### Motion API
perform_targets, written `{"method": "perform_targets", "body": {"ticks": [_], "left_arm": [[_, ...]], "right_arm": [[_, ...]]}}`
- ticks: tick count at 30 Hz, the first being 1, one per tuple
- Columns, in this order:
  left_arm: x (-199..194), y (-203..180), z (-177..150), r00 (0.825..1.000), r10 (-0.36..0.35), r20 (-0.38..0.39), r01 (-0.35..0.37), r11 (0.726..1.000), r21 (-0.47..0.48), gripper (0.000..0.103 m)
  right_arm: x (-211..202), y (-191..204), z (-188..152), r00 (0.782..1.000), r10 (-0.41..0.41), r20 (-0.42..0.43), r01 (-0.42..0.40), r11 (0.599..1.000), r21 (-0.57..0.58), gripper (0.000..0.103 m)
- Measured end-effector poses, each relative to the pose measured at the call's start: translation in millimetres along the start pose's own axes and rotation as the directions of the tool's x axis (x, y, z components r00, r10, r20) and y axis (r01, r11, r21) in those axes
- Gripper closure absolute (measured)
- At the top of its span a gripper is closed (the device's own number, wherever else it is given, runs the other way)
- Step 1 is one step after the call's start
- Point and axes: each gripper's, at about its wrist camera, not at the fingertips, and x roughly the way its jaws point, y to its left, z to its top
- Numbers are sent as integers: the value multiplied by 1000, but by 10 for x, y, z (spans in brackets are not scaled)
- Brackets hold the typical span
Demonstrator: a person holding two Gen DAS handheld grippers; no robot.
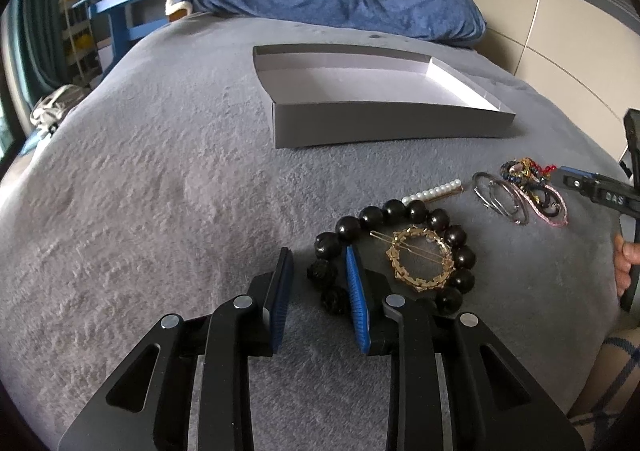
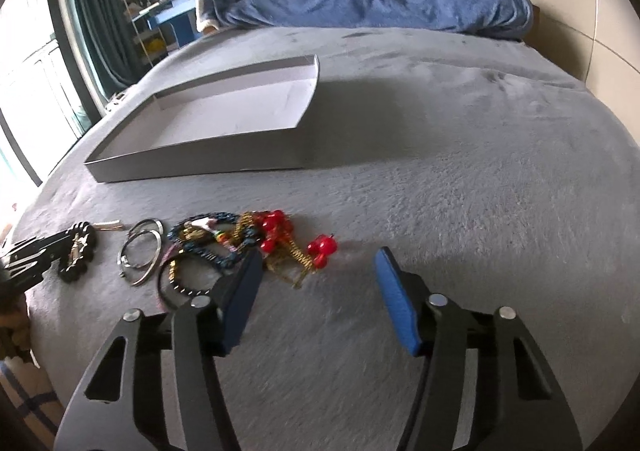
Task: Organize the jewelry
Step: 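Lower the left tool over the black bead bracelet while the right tool approaches the red-bead earring, then close the left tool on the black bead bracelet while the right tool grasps the red-bead earring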
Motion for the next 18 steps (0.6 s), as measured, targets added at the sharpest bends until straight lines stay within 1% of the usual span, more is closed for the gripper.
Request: {"method": "perform_targets", "body": {"ticks": [1, 3, 4, 5, 6, 8, 9, 12, 14, 16, 18], "left_arm": [[-1, -5, -2, 1000, 2, 1, -2, 1000, 2, 74], [-2, -12, -1, 1000, 5, 2, -5, 1000, 7, 74], [-6, -19, -3, 1000, 6, 5, -6, 1000, 10, 75], [-14, -31, -10, 1000, 8, 12, -8, 1000, 16, 77], [-25, -48, -17, 1000, 6, 19, -7, 1000, 22, 84], [-64, -90, -36, 999, 4, 37, -6, 999, 43, 88], [-79, -85, -39, 999, -2, 42, 0, 999, 46, 88], [-159, -47, -39, 997, -23, 69, 22, 1000, 23, 88], [-253, 4, -10, 994, -54, 93, 56, 998, -18, 88], [-360, 6, 45, 990, -71, 123, 75, 997, -31, 88], [-455, -31, 126, 986, -84, 147, 89, 996, -24, 88]], "right_arm": [[32, -5, 0, 1000, 11, -8, -11, 1000, 1, 53], [63, -5, -5, 999, 47, -19, -47, 999, -3, 73], [58, 0, -5, 998, 66, -19, -66, 998, -6, 81], [46, 5, -11, 997, 76, -14, -76, 997, -10, 84], [18, -6, -19, 996, 92, 0, -92, 996, -10, 94], [-56, -8, -34, 994, 104, 31, -104, 995, -9, 94], [-98, -13, -37, 993, 109, 47, -109, 994, -7, 94], [-221, -36, -26, 990, 114, 88, -115, 993, 3, 94], [-329, -54, 2, 986, 116, 118, -117, 993, 5, 94], [-403, -74, 48, 983, 120, 141, -122, 993, 6, 94], [-496, -90, 118, 978, 126, 166, -128, 992, 5, 94]]}}
